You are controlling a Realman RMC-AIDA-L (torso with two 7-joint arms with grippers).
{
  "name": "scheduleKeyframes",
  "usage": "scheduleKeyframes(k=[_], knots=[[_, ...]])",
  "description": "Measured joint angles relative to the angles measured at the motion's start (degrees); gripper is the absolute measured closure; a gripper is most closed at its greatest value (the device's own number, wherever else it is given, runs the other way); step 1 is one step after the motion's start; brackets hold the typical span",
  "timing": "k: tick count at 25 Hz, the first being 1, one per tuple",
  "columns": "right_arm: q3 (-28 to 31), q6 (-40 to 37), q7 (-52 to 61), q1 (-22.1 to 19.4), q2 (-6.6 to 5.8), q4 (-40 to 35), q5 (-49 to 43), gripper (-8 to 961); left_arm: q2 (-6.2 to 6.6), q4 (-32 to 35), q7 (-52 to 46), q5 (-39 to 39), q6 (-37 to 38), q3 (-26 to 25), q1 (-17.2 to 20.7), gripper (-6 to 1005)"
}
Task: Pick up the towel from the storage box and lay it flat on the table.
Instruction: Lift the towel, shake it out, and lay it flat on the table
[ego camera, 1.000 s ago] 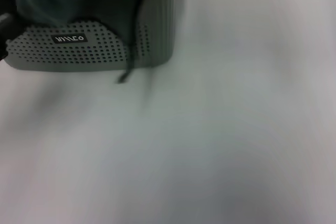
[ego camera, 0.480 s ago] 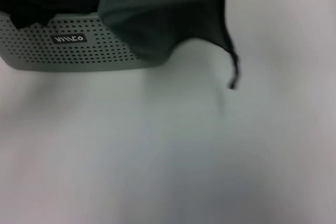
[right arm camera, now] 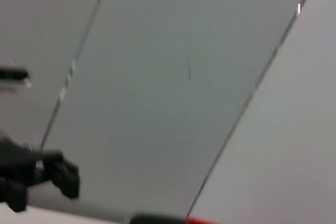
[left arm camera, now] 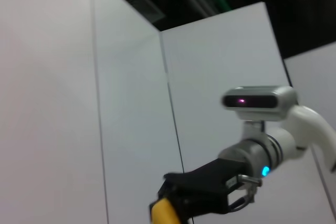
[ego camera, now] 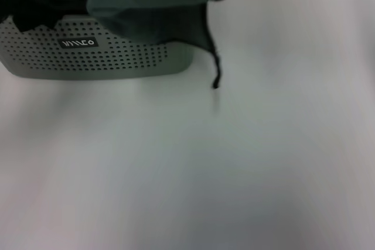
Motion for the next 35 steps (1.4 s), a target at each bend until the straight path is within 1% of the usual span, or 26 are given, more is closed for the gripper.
scheduleKeyframes(k=[2,3,4,5,7,12,14,17,19,20,22,24,25,28,30,33,35], knots=[[0.1,-1.3,2.8,2.3,0.09,1.4,-2.3,948,0.07,0.5,3.7,-0.3,0.0,0.7,0.0,516],[0.1,-1.3,2.8,2.3,0.09,1.4,-2.3,948,0.07,1.0,5.9,-0.3,0.0,1.0,0.1,516],[0.2,-2.4,5.6,4.8,-0.12,2.6,-3.2,948,0.00,1.8,9.0,-0.3,0.0,1.3,0.4,516],[0.2,-2.5,5.7,5.0,-0.14,2.7,-3.2,947,-0.11,2.9,12.0,-0.5,0.0,1.7,1.0,516],[0.1,-3.3,8.2,7.4,-0.33,3.2,-4.0,947,-0.25,4.8,15.3,-1.7,0.0,2.4,1.8,515],[0.6,-3.5,12.0,13.6,-0.39,5.4,-5.0,947,-0.36,8.3,22.3,-9.1,-1.5,8.4,5.2,516],[0.6,-3.4,12.8,17.3,-0.35,10.0,-5.6,948,-0.30,8.3,23.3,-10.7,-3.3,10.4,5.8,517],[1.9,-4.4,12.7,22.4,0.24,20.9,-10.1,948,-0.07,7.1,23.8,-10.4,-5.8,12.0,5.7,518],[4.3,-4.6,12.0,22.3,0.46,22.9,-10.6,948,0.00,5.6,25.0,-9.6,-6.5,12.4,5.6,519],[5.5,-4.5,11.4,21.4,0.43,22.6,-9.6,948,0.00,5.2,25.7,-9.4,-6.7,12.4,5.7,519],[6.8,-4.3,11.1,20.2,-0.40,20.7,-6.1,948,0.00,4.9,27.3,-8.7,-7.6,12.3,6.1,523],[6.8,-4.5,11.9,20.6,-1.57,20.9,-5.0,948,-0.01,5.0,28.6,-7.5,-8.5,12.3,6.3,526],[6.8,-4.7,12.4,21.3,-1.92,21.4,-4.9,948,-0.03,5.1,29.3,-6.9,-8.9,12.3,6.3,527],[6.8,-4.8,13.0,23.1,-2.04,23.0,-5.6,947,-0.20,5.2,33.1,-5.2,-10.0,13.0,6.2,529],[6.8,-4.3,13.2,24.9,-2.05,25.9,-5.9,947,-0.30,5.4,36.1,-4.8,-10.6,13.8,6.4,531],[7.1,-2.1,13.1,27.5,-2.06,29.8,-6.4,947,-0.42,5.4,43.5,-5.1,-11.5,15.2,7.4,533],[7.2,-0.8,12.9,29.0,-2.18,32.2,-6.5,947,-0.48,4.3,51.6,-6.4,-11.8,16.1,8.1,535]])
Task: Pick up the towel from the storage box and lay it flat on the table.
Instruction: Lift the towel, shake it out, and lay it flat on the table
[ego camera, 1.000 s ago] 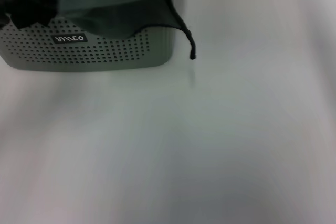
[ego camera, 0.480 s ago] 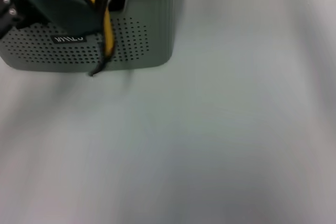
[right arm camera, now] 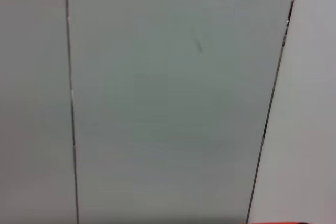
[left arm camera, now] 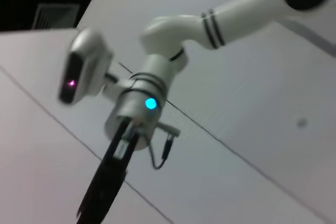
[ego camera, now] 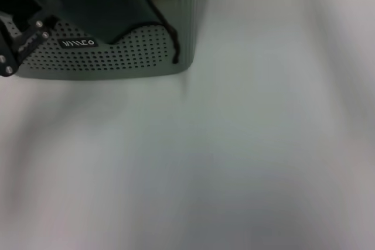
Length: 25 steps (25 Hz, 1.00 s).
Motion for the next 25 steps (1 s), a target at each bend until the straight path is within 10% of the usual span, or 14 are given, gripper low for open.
scheduleKeyframes(k=[10,25], knots=[[0.2,4.7,-0.2,8.0,-1.01,12.6,-0.6,948,-0.09,-6.7,20.3,-8.0,-6.1,3.8,1.0,543],[-0.2,10.0,-0.2,12.7,0.97,18.3,-5.9,948,-0.11,-10.0,44.6,-17.7,-15.7,12.7,6.6,590]])
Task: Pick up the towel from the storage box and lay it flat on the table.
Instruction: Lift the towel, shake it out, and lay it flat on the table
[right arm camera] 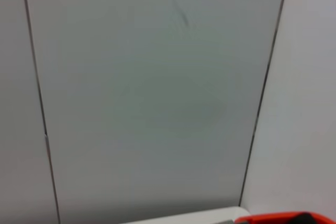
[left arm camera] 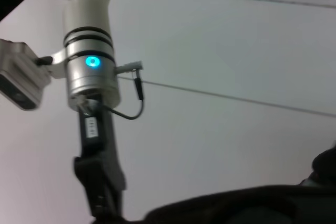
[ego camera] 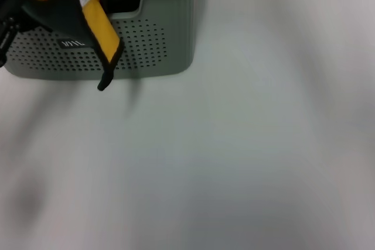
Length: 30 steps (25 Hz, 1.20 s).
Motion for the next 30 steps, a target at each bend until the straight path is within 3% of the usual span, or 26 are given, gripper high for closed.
scheduleKeyframes(k=[8,12,17,30], knots=[[0.4,0.4,0.4,-0.4,0.15,0.9,-1.2,947,0.00,-4.3,18.5,-12.2,1.3,10.2,1.8,586],[0.4,0.8,0.4,-0.3,0.26,1.2,-1.2,947,0.00,-4.7,24.1,-14.0,1.5,13.0,2.7,584],[0.2,2.0,0.2,0.0,0.63,2.4,-1.3,947,0.01,-3.7,25.4,-17.1,0.6,17.1,3.9,583],[-2.7,2.1,0.2,2.0,1.78,5.0,-4.9,947,0.33,-3.0,24.3,-17.1,-3.7,17.5,3.3,581]])
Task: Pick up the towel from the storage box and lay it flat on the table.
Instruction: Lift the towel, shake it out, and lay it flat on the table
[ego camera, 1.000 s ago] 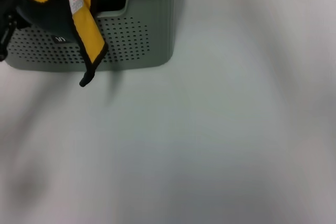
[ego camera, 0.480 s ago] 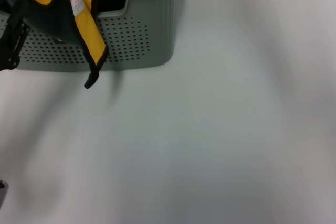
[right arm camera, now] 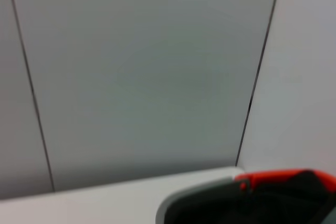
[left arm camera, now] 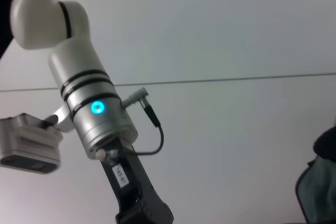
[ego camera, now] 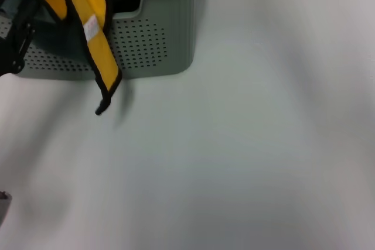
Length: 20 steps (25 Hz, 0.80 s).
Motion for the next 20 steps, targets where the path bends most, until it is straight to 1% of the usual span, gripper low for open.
scheduleKeyframes(k=[3,6,11,14,16,18,20], knots=[[-2.2,-1.4,-0.4,-0.3,0.08,-1.9,-0.2,948,0.10,0.6,-2.0,0.1,-0.9,0.0,-0.2,581],[-2.5,-3.1,-1.0,-0.2,0.08,-3.9,-0.2,948,0.12,1.7,-4.2,0.2,-2.0,0.4,-0.2,580],[-2.8,-4.7,-1.9,1.9,0.04,-4.7,-1.8,947,0.12,4.5,-5.4,0.3,-7.8,3.7,-0.2,580],[-2.8,-4.7,-1.9,1.8,0.04,-5.4,-2.3,947,0.07,5.8,-6.8,0.0,-11.3,5.5,-0.3,582],[-2.6,-5.2,-1.9,-0.1,0.07,-8.3,-2.4,947,0.01,6.2,-8.4,-1.3,-12.9,5.9,-0.4,583],[-2.3,-6.8,-1.6,-3.5,0.10,-14.0,-2.1,947,-0.02,6.3,-9.9,-3.3,-13.4,6.0,-0.6,583],[-1.7,-9.1,-1.1,-7.8,0.09,-20.8,-1.4,947,0.02,6.2,-13.0,-5.6,-13.5,6.0,-0.7,585]])
